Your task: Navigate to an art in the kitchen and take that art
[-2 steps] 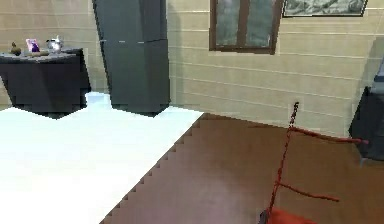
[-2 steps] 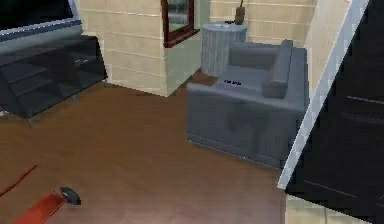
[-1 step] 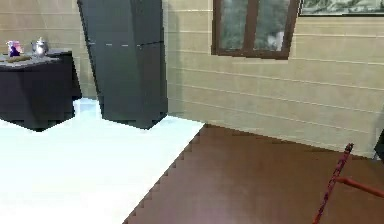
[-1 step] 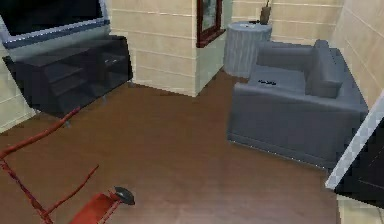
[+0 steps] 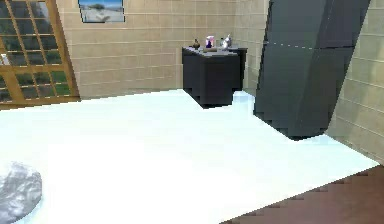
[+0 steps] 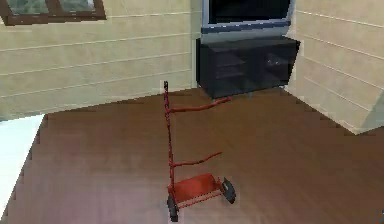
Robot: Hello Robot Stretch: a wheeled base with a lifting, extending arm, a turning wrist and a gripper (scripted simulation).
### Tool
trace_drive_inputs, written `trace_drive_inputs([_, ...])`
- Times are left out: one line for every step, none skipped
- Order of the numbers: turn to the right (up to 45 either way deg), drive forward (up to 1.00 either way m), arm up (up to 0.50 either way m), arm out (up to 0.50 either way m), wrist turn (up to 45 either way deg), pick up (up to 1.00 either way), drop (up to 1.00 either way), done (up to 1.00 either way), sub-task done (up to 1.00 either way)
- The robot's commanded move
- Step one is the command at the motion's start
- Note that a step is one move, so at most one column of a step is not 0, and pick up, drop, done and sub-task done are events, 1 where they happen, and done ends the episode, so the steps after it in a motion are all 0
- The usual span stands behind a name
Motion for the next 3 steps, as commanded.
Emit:
trace_drive_inputs([-18.0,0.0,0.0,0.0,0.0,0.0,0.0,0.0,0.0])
trace_drive_inputs([0.0,0.3,0.0,0.0,0.0,0.0,0.0,0.0,0.0])
trace_drive_inputs([-6.0,0.0,0.0,0.0,0.0,0.0,0.0,0.0,0.0])
